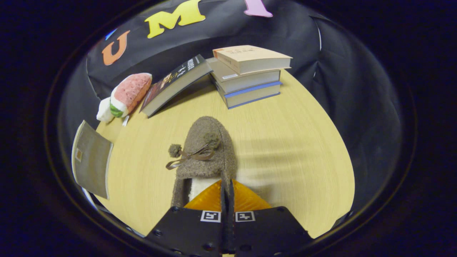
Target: Open the storage box then place both shoes into the box .Put the left shoe in first, then the right shoe, with the right side of both shoes facing outward in a uniform manner.
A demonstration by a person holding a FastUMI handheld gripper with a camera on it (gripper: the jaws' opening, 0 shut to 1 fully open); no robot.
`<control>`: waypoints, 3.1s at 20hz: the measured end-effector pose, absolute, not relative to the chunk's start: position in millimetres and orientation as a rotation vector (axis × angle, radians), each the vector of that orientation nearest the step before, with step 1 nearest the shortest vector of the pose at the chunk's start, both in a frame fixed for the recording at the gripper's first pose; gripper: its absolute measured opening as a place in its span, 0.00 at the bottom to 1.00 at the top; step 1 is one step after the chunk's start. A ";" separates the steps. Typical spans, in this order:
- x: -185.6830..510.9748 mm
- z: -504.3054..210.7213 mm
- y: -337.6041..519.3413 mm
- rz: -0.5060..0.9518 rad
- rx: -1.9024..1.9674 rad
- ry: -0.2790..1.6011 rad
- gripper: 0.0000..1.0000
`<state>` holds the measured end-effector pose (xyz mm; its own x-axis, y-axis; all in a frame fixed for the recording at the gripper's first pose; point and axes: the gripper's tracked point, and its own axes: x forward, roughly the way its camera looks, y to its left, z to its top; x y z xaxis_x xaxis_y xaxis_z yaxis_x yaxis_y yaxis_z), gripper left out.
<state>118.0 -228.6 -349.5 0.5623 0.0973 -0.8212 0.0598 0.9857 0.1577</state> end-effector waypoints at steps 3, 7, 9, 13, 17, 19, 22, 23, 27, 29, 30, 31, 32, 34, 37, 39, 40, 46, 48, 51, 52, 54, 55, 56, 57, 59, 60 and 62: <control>114.9 -346.1 -227.1 -0.003 0.254 0.985 0.00; 102.0 -337.3 -213.3 -0.023 0.382 0.998 0.00; 95.1 -327.0 -204.6 -0.031 0.417 0.983 0.00; 85.4 -294.2 -179.6 -0.040 0.483 0.944 0.00; 79.2 -248.2 -144.2 -0.050 0.526 0.880 0.00; 75.0 -223.0 -123.0 -0.056 0.529 0.847 0.00; 69.1 -182.0 -84.3 -0.059 0.548 0.798 0.00; 67.2 -168.8 -70.4 -0.060 0.552 0.780 0.00; 65.1 -124.7 -3.3 -0.045 0.554 0.718 0.00; 63.4 -109.0 35.8 -0.025 0.546 0.696 0.00; 62.7 -103.4 55.6 -0.012 0.540 0.690 0.00; 61.8 -99.5 75.5 0.000 0.536 0.688 0.00; 59.8 -98.6 95.8 0.013 0.531 0.689 0.00; 57.2 -99.9 131.8 0.036 0.512 0.696 0.00; 53.7 -108.0 176.2 0.061 0.476 0.709 0.00; 51.5 -118.6 199.2 0.069 0.453 0.725 0.00; 50.2 -124.0 208.8 0.067 0.441 0.731 0.00; 47.6 -161.1 231.7 0.014 0.312 0.750 0.00; 46.9 -173.6 230.8 -0.011 0.266 0.755 0.00; 45.6 -189.7 227.4 -0.046 0.224 0.770 0.00; 43.7 -196.0 226.6 -0.055 0.219 0.776 0.00; 43.7 -202.8 226.5 -0.069 0.223 0.792 0.00; 42.9 -205.7 227.0 -0.074 0.223 0.798 0.01; 43.5 -207.0 228.1 -0.073 0.225 0.799 0.02; 44.4 -210.1 229.4 -0.071 0.223 0.802 0.04; 47.5 -207.4 232.4 -0.058 0.222 0.784 0.11; 50.1 -203.8 231.7 -0.056 0.212 0.771 0.15; 53.4 -196.8 233.9 -0.038 0.207 0.749 0.24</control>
<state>53.4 233.9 -196.8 0.7330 0.0396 -0.6791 0.1080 0.9789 0.1737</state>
